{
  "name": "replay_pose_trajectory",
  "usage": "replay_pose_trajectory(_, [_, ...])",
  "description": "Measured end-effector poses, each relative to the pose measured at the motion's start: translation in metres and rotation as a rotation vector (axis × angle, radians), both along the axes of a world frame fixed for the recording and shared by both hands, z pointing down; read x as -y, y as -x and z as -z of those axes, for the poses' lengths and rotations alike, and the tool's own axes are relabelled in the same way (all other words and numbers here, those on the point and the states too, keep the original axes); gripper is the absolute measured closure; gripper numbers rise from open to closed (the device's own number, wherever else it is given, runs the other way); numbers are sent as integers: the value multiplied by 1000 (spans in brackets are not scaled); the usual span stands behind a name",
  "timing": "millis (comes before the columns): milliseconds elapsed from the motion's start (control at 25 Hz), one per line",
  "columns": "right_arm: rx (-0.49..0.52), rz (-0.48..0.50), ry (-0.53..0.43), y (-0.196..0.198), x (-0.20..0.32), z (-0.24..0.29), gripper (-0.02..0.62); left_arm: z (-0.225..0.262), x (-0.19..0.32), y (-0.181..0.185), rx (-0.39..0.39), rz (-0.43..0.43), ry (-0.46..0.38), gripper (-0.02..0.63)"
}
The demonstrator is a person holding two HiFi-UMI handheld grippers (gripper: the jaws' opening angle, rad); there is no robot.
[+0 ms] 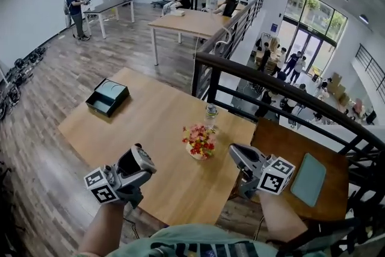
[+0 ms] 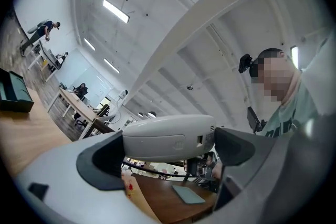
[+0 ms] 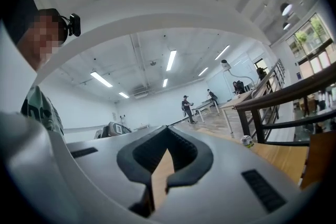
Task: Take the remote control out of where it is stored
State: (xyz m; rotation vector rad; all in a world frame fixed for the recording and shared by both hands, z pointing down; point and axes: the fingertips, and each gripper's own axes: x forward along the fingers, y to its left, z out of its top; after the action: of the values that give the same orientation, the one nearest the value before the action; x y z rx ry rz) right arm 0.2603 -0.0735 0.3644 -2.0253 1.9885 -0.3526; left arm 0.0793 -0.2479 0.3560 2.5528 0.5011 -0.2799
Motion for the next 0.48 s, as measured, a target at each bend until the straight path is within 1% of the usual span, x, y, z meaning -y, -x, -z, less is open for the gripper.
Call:
replay_pose_trajectory(120, [-9,-56,19,-25,37,-2,595,-13,48,-22,-20,-27,24,63])
replay_pose_trajectory(240, [-28,-93,38,-42,84,-8,595,-30,105,-47,-26,-55,25,63])
replay_pose_trajectory(360, [-41,-103,82,-55,128,-22,595,-61,159,-73,5,-53,48,63])
replay_pose_trajectory(480, [-43,-125,107,-69,156,-30,594,-87,200,-102,43,-50,83,63])
